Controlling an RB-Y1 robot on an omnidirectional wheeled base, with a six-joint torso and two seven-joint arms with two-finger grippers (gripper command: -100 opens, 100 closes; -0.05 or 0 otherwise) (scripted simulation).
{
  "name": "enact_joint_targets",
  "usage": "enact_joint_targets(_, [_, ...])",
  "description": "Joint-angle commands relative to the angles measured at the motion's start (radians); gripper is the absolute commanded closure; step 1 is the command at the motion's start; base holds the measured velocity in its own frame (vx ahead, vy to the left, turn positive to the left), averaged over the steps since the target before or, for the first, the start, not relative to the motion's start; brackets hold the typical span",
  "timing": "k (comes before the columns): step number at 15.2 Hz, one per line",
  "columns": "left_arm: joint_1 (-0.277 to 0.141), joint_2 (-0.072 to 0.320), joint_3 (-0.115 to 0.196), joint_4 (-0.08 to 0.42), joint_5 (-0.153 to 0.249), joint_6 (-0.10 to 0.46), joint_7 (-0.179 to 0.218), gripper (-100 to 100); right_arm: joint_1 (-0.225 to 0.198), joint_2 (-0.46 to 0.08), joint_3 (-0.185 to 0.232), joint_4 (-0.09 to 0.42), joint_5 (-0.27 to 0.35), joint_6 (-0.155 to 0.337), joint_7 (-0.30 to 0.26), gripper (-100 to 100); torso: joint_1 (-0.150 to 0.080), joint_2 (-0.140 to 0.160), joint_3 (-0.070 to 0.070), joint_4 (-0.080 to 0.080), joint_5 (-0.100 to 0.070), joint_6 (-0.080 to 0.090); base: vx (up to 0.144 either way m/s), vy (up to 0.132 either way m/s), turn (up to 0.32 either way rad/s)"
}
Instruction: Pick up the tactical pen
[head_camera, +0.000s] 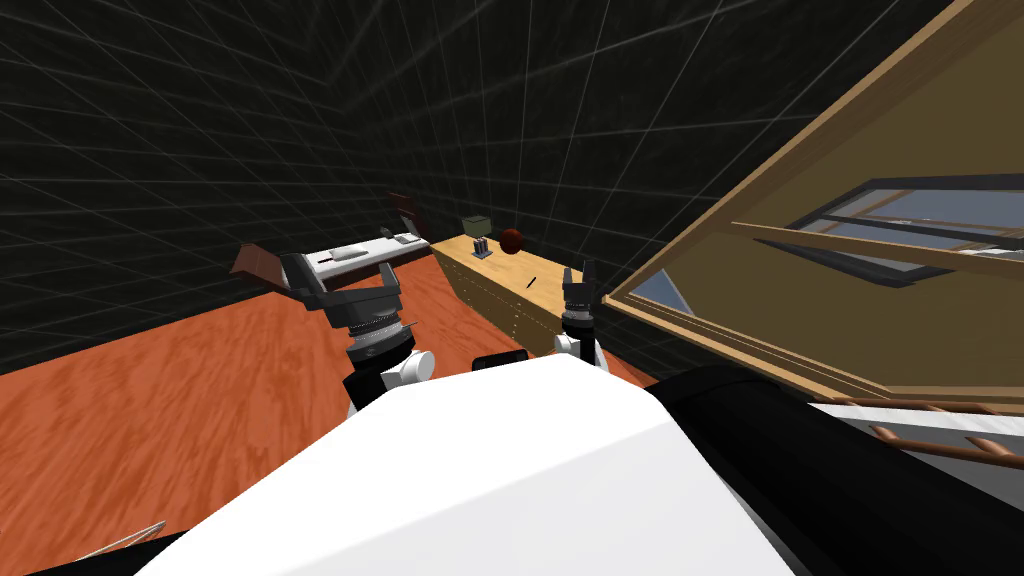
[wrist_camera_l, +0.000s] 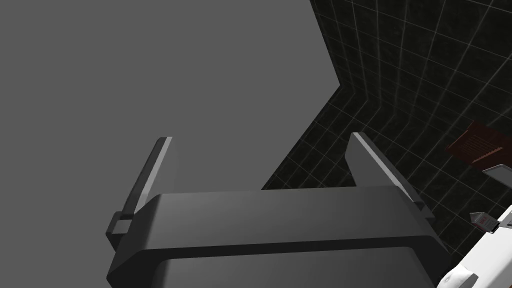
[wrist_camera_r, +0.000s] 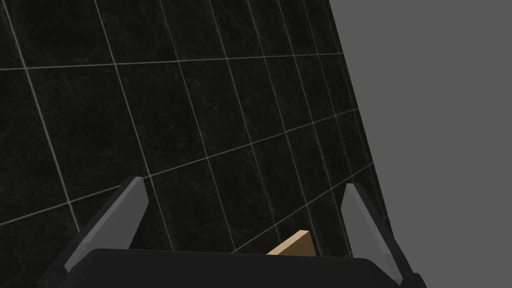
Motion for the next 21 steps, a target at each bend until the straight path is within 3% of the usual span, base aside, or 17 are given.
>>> enact_joint_targets(1, [0.0, 0.0, 0.0, 0.0, 0.0, 0.0, 0.0, 0, -0.006, -0.03, -0.006, 0.003, -0.001, 0.018, -0.01, -100, 0.0, 0.0, 0.0, 0.0, 0.0, 0.0, 0.008, 0.006, -0.015])
enact_joint_targets(4, [0.0, 0.0, 0.0, 0.0, 0.0, 0.0, 0.0, 0, -0.02, -0.071, -0.021, 0.009, -0.004, 0.059, -0.035, -100, 0.001, -0.002, -0.001, 0.0, 0.0, 0.0, 0.035, 0.029, -0.037])
enact_joint_targets(8, [0.0, 0.0, 0.0, 0.0, 0.0, 0.0, 0.0, 0, -0.054, -0.123, -0.059, 0.025, -0.012, 0.152, -0.096, -100, 0.003, -0.004, -0.003, -0.001, 0.001, 0.0, 0.056, 0.047, -0.043])
enact_joint_targets(12, [0.0, 0.0, 0.0, 0.0, 0.0, 0.0, 0.0, 0, -0.069, -0.137, -0.074, 0.031, -0.015, 0.205, -0.122, -100, 0.003, -0.004, -0.003, -0.001, 0.001, 0.0, 0.05, 0.04, -0.035])
enact_joint_targets(15, [0.0, 0.0, 0.0, 0.0, 0.0, 0.0, 0.0, 0, -0.103, -0.16, -0.11, 0.047, -0.022, 0.276, -0.181, -100, 0.003, -0.004, -0.002, -0.001, 0.001, 0.0, 0.047, 0.042, -0.044])
enact_joint_targets(20, [0.0, 0.0, 0.0, 0.0, 0.0, 0.0, 0.0, 0, -0.121, -0.17, -0.131, 0.055, -0.026, 0.36, -0.214, -100, 0.003, -0.004, -0.002, -0.001, 0.001, 0.0, 0.045, 0.041, -0.037])
enact_joint_targets(21, [0.0, 0.0, 0.0, 0.0, 0.0, 0.0, 0.0, 0, -0.141, -0.178, -0.152, 0.064, -0.03, 0.4, -0.249, -100, 0.003, -0.004, -0.002, -0.001, 0.001, 0.0, 0.053, 0.043, -0.043])
